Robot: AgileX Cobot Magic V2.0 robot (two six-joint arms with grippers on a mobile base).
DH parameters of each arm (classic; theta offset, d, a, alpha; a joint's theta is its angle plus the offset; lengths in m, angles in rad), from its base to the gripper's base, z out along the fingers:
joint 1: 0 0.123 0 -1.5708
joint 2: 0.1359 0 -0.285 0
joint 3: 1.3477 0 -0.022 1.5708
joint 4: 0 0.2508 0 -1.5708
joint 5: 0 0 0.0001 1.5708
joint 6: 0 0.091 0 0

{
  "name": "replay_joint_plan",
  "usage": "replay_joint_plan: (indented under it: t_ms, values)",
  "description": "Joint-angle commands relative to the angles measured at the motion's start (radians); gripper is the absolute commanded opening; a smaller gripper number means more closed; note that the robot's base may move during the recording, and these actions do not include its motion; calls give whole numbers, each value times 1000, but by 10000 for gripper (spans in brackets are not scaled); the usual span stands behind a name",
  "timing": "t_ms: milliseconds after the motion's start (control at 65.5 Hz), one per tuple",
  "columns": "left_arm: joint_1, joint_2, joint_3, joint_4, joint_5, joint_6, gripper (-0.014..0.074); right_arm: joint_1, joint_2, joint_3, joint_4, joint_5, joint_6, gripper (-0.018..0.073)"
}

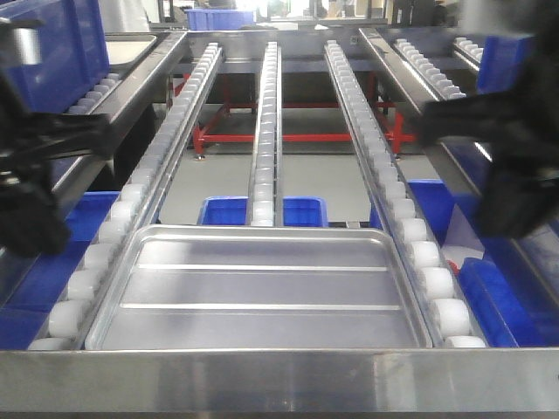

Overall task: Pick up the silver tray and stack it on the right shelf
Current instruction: 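Lower both grippers toward the two side rims of the silver tray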

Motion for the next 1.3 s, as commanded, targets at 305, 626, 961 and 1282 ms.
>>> replay_joint_plan:
  t_ms: [305,626,961,1282]
  values:
    - [-7,86,-93,-2,-54,-13,-91,43,136,-88,12,-175,7,69]
    - [-94,97,-93,29,-47,-65,-91,43,156,-88,25,-144,7,69]
    - [-116,117,-93,227,-44,-269,-91,43,156,-88,25,-144,7,69]
    - [-116,117,-93,209,-51,-269,-91,43,156,-88,25,-144,7,70]
